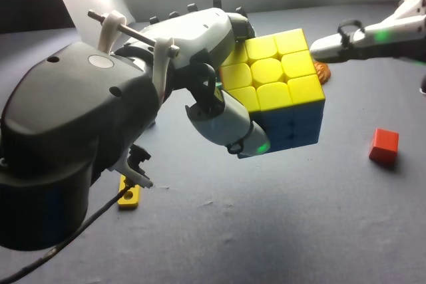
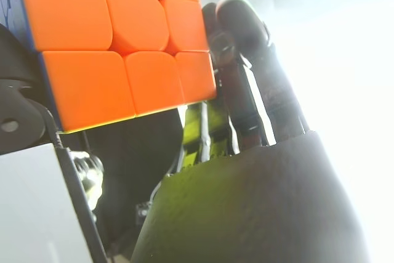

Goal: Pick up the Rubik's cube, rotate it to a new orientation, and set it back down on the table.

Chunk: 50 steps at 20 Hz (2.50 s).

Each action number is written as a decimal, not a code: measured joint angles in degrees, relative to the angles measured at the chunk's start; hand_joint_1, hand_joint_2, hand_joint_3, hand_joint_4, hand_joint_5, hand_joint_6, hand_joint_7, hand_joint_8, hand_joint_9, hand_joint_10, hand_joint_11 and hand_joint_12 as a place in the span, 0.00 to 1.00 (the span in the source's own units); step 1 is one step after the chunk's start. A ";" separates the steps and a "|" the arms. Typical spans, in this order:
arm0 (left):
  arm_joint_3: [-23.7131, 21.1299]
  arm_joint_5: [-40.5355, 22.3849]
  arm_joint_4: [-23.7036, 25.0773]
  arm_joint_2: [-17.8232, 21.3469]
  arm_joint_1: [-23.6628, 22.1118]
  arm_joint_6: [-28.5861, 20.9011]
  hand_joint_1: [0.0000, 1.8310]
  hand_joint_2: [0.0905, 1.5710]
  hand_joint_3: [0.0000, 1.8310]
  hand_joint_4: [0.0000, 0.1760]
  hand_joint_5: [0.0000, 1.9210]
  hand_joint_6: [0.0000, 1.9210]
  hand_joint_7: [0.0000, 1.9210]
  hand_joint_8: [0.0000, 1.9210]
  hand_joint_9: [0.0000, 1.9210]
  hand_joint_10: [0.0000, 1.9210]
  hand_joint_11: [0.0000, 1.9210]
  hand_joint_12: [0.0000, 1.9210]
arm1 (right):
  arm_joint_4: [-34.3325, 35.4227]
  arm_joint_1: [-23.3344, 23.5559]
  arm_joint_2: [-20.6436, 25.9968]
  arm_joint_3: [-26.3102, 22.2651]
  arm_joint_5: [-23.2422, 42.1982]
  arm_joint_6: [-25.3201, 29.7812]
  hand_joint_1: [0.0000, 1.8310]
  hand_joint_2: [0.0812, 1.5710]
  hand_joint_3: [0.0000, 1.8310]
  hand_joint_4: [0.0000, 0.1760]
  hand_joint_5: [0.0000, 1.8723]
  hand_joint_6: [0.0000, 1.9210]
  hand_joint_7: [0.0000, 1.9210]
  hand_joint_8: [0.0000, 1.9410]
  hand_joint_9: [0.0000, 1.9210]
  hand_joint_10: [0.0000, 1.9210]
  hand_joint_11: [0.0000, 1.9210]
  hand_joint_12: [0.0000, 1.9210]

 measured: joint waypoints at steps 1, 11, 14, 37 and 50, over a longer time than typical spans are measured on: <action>0.00 0.00 0.02 0.00 0.00 -0.04 0.66 0.71 0.00 0.15 0.48 0.57 0.50 0.58 0.39 0.65 0.24 0.85 | 0.13 -0.68 -0.37 0.00 -0.55 -0.66 0.71 0.78 0.01 0.00 0.12 0.00 0.36 0.83 0.47 1.00 0.51 1.00; -0.11 -0.02 -0.48 0.00 -0.24 0.42 0.66 0.71 0.00 0.02 0.49 0.53 0.47 0.63 0.35 0.69 0.19 0.88 | 0.33 -4.00 -0.83 -0.26 -1.75 -1.51 0.68 0.72 0.00 0.00 0.12 0.00 0.37 0.94 0.47 1.00 0.50 1.00; -0.11 -0.02 -0.87 0.00 -0.28 0.61 0.67 0.71 0.00 0.00 0.49 0.49 0.49 0.65 0.41 0.75 0.31 0.90 | 0.46 -4.66 -0.94 -0.83 -1.75 -1.66 0.67 0.72 0.00 0.00 0.12 0.00 0.37 0.95 0.47 1.00 0.49 1.00; -0.11 -0.22 -1.36 0.11 -1.01 1.64 0.69 0.69 0.00 0.00 0.48 0.44 0.54 0.60 0.47 0.69 0.35 0.84 | 1.09 -10.34 -0.87 -2.29 -2.27 -1.75 0.67 0.71 0.00 0.00 0.12 0.00 0.37 0.98 0.48 1.00 0.50 1.00; -0.11 -0.96 -1.44 0.35 -1.01 1.64 0.67 0.70 0.00 0.00 0.53 0.37 0.46 0.74 0.43 0.88 0.40 0.95 | 3.04 -13.27 -2.93 -2.29 -6.88 -4.61 0.67 0.70 0.00 0.00 0.13 0.00 0.37 0.96 0.49 1.00 0.50 1.00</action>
